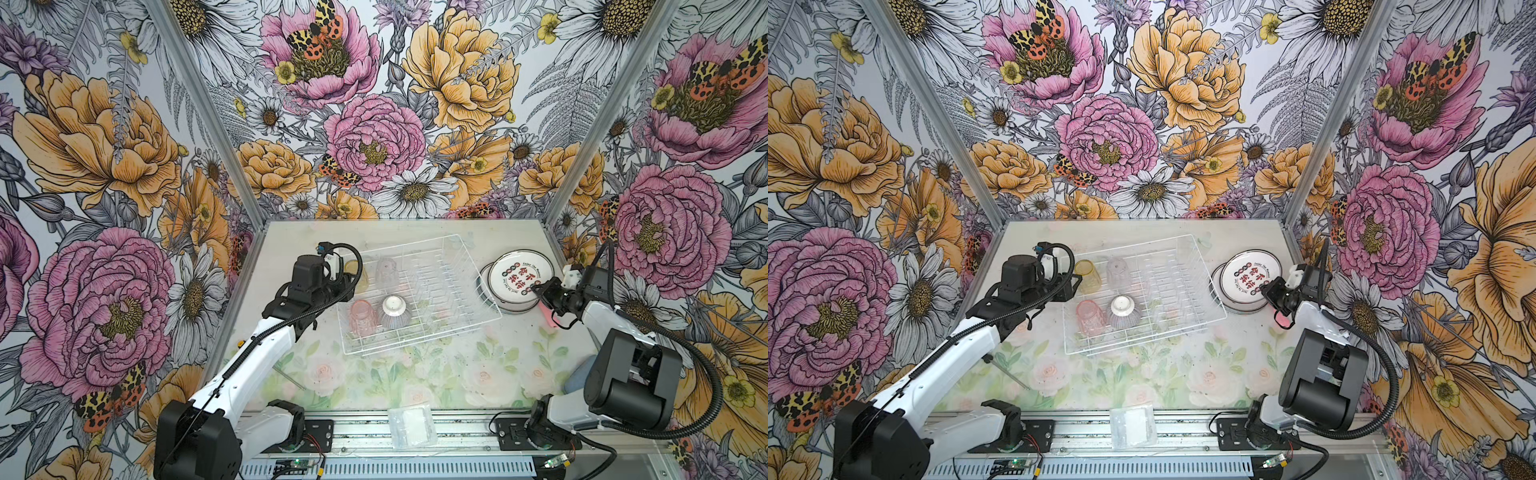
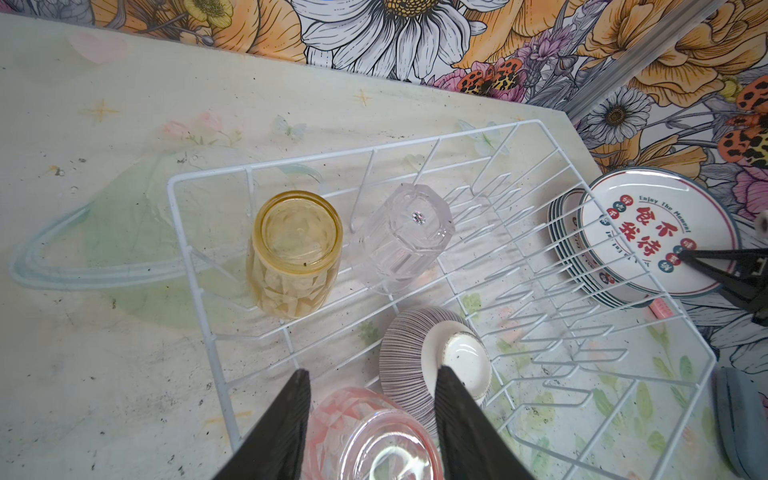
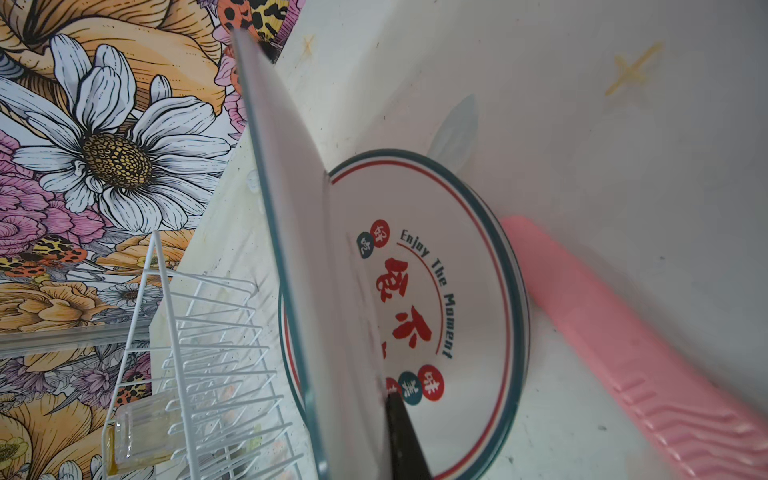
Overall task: Unload the mixed dishes from the dish rack
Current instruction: 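Lower the plate onto the plate stack with the right gripper while the left gripper withdraws, then open the right gripper and raise it off the plate stack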
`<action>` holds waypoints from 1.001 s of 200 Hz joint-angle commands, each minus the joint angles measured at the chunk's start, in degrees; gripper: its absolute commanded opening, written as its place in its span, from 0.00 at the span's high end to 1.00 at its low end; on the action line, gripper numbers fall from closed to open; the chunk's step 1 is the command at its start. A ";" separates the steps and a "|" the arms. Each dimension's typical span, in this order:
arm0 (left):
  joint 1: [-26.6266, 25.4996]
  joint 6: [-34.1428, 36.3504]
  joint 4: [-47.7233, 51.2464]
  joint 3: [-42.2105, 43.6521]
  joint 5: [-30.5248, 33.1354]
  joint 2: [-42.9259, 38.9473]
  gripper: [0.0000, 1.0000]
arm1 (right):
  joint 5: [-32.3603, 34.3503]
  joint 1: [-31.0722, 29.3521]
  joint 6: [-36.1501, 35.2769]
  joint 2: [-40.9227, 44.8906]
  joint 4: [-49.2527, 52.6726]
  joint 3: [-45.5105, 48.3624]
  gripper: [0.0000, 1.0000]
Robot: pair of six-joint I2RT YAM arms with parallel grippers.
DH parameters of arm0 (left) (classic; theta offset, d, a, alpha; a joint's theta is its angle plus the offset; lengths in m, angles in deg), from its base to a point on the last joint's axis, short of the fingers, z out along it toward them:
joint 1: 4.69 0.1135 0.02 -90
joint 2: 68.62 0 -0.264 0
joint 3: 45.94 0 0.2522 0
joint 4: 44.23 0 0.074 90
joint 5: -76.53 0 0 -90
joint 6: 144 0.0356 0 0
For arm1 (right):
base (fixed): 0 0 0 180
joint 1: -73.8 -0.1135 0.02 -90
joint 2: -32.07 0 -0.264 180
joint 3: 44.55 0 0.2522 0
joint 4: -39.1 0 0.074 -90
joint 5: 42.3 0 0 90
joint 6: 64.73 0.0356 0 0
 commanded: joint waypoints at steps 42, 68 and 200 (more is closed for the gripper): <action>0.59 -0.32 -2.37 1.34 -0.51 0.00 0.49 | -3.43 0.52 -0.80 -0.94 -2.40 1.21 0.94; 0.57 -0.20 -2.46 1.57 -0.61 -0.31 0.49 | -3.51 0.52 -0.84 -0.95 -2.34 1.84 0.92; 0.90 -0.02 -1.63 2.19 -0.95 -1.85 0.49 | -0.14 0.68 -4.27 1.55 3.14 2.80 0.58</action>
